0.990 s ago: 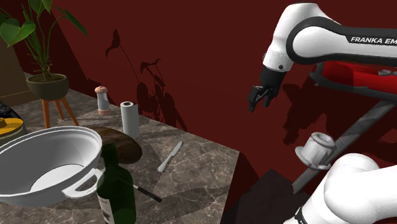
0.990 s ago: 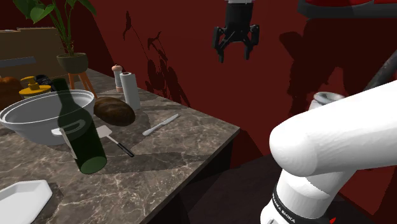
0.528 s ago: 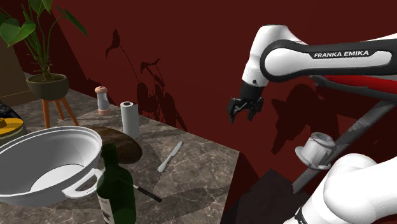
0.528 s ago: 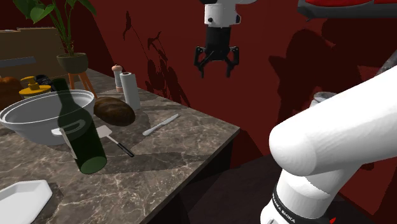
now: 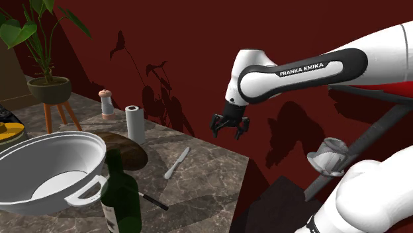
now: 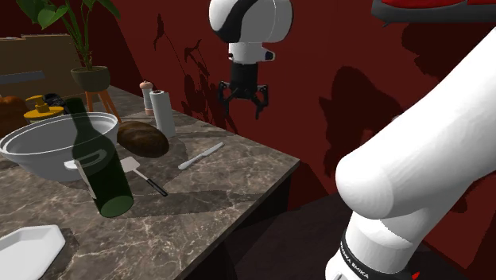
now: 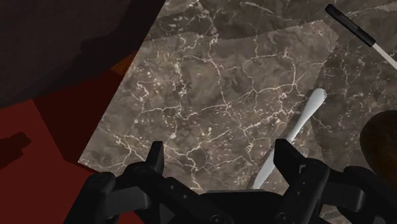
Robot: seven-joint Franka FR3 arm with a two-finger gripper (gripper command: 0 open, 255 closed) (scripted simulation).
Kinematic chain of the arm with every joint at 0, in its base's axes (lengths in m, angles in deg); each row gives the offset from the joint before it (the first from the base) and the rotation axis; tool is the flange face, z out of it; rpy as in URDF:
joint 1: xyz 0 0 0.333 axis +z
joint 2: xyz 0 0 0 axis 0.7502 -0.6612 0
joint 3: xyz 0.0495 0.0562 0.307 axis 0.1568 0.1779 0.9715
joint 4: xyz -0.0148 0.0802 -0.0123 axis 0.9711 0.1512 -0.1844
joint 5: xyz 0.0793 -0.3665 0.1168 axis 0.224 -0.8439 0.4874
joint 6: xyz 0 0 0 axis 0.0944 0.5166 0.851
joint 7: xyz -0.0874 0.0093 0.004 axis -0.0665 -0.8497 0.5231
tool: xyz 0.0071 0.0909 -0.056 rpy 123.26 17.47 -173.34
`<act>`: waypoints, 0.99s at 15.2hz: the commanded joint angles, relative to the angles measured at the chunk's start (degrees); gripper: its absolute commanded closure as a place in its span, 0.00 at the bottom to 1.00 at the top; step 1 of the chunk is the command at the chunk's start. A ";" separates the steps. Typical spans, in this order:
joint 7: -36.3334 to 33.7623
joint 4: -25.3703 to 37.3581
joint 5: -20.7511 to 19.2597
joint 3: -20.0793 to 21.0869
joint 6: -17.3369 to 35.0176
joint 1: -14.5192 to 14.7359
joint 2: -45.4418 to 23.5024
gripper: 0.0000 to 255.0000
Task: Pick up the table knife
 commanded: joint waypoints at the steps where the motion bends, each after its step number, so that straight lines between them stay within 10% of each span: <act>1: -4.34 1.23 0.95 1.44 2.68 -0.18 -3.87 0.00; 15: -31.38 17.91 0.12 4.36 19.28 0.96 -36.05 0.00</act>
